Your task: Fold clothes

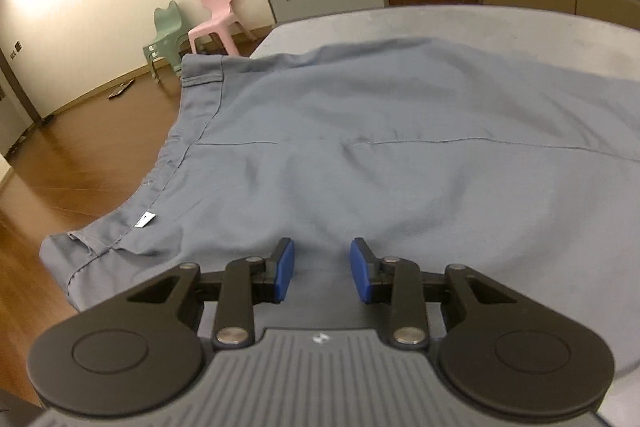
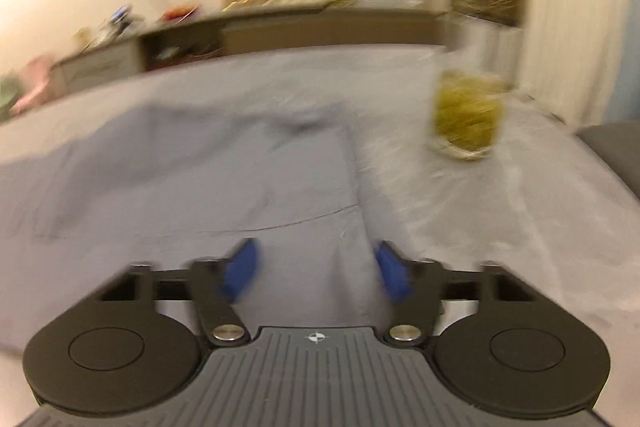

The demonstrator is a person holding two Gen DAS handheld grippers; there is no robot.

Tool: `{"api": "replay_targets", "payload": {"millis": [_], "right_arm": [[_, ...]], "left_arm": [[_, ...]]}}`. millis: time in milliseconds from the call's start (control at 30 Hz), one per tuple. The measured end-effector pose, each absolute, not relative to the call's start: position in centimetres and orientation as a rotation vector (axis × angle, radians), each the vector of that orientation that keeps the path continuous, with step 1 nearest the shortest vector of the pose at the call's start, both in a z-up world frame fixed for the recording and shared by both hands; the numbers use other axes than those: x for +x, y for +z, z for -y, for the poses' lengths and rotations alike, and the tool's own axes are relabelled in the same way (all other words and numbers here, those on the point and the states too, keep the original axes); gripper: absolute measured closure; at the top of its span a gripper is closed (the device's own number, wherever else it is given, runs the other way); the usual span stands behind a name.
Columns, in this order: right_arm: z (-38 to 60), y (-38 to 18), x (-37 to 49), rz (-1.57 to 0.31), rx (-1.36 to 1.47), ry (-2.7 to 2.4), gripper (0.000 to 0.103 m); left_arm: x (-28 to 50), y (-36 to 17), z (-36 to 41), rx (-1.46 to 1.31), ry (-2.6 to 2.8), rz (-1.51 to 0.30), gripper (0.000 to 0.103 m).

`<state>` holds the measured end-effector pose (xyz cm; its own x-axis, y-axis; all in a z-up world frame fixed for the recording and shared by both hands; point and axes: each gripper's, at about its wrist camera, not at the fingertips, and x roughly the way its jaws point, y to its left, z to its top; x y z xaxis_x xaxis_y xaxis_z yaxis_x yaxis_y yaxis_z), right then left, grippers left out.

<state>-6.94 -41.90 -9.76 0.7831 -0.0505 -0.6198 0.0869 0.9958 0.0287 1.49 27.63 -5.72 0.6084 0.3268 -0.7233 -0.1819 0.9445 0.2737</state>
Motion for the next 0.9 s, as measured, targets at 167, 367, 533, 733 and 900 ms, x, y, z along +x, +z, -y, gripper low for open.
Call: {"api": "replay_targets", "payload": {"millis": [167,367,533,733,900], "right_arm": [[41.8,-6.8,-5.6,-0.613,-0.031,-0.070,0.094],[43.2,-6.2,-3.4,-0.587,-0.069,-0.164,0.095],[43.9,-8.5,-1.1,-0.652,-0.044,-0.169,0.095],[44.7,-7.4,-1.8,-0.610,-0.044,-0.223,0.085],[47.5,-7.9,-3.1,-0.607,0.105,-0.243,0.016]], "left_arm": [[2.5,-5.1,-27.0,0.196,0.340,-0.814,0.071],[3.5,-6.2,-27.0,0.195,0.315,-0.867,0.070],[3.3,-5.6,-27.3,0.151,0.288,-0.850,0.071],[2.5,-3.6,-27.7,-0.007,0.240,-0.815,0.068],[1.2,-0.3,-26.5,-0.259,0.147,-0.772,0.068]]}}
